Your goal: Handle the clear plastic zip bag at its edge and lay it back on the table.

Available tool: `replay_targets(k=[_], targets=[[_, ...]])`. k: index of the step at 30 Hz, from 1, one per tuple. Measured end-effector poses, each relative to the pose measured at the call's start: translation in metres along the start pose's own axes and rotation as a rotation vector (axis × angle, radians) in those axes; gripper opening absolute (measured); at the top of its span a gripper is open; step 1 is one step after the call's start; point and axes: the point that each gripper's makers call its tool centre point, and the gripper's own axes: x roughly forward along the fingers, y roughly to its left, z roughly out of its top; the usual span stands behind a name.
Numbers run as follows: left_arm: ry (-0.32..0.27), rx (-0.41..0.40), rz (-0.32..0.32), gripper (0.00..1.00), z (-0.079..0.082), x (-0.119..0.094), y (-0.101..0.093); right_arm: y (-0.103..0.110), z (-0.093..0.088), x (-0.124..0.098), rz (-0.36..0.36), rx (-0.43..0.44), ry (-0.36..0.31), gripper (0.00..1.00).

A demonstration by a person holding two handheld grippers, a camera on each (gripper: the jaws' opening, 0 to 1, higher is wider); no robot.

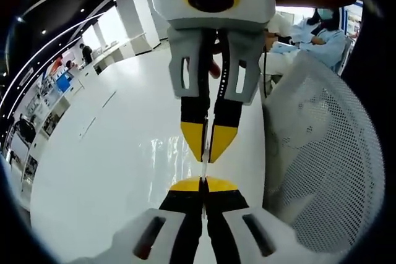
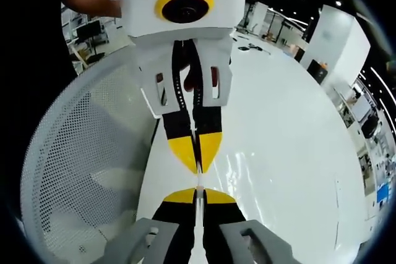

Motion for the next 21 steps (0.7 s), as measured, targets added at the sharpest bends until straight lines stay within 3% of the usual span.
replay_targets(k=[21], targets=[[0.011,-0.025,-0.019,0.0,-0.008,0.0,0.0,0.0,-0.023,-0.006,-0.008,0.027,0.032,0.0]])
